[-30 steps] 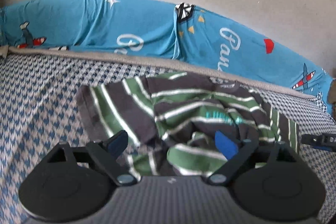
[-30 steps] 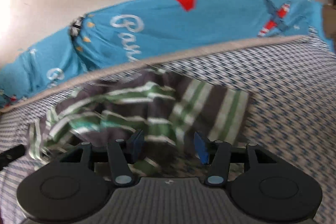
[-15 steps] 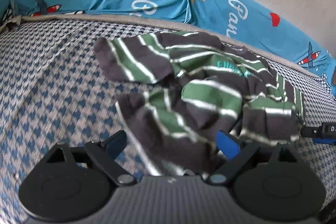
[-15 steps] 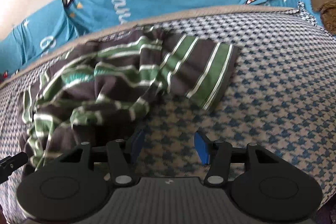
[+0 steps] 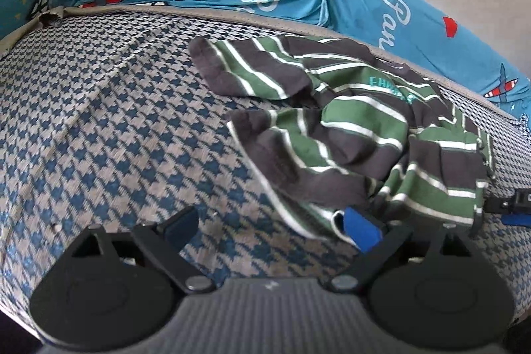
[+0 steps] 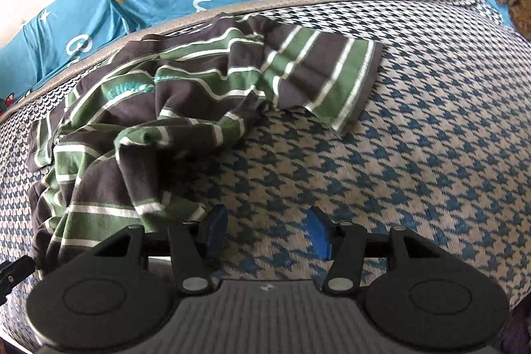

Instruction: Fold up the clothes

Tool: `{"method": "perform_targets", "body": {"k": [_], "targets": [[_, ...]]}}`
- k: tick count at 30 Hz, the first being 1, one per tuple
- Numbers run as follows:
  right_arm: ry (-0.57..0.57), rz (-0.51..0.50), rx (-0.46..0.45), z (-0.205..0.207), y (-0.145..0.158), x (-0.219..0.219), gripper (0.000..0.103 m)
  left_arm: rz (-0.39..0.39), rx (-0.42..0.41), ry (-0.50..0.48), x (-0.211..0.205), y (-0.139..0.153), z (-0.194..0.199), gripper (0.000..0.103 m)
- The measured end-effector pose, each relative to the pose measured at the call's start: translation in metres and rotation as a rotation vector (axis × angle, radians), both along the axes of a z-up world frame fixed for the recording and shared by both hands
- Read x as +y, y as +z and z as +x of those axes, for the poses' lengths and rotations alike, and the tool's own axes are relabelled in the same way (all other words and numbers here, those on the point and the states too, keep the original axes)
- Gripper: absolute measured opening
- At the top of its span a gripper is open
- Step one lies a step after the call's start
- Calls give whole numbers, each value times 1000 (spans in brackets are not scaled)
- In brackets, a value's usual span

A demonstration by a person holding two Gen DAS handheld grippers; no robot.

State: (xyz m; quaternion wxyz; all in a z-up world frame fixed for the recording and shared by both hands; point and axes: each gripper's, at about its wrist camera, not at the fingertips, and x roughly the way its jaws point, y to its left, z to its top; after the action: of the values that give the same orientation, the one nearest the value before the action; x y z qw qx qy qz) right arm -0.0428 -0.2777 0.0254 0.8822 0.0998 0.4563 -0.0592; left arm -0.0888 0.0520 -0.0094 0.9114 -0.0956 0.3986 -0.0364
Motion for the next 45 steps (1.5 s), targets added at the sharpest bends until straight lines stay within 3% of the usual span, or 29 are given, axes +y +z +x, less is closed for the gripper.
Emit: {"method": "perform_targets", "body": {"k": [6,13,22,31,34,36,39,45], "targets": [[-19,29,-38,-10,3,-13,52,-11,-15,3,3,6,-3,97],[-161,123,-120,-5,10,-52,52,-19,-15,22,9,-1,0,97],[-230,170,-133,42,4,-84,52,-13,-32,24,5,-5,8,98],[-244,109,-138,87,-5,-87,51,29,-68,10,-5,-3,13,98],[-179,74,-154,99,-2,-76,42,35,-70,0,-8,-4,14,98],[-141,33,-154,107,1,-69,25,45,-70,-9,-11,-5,15,98],[-80,-48,-184,115,0,-62,8,52,-72,-19,-15,-5,17,98],[-128,-221,-322,118,22,-70,6,14,-63,-71,-24,-5,19,98]]}}
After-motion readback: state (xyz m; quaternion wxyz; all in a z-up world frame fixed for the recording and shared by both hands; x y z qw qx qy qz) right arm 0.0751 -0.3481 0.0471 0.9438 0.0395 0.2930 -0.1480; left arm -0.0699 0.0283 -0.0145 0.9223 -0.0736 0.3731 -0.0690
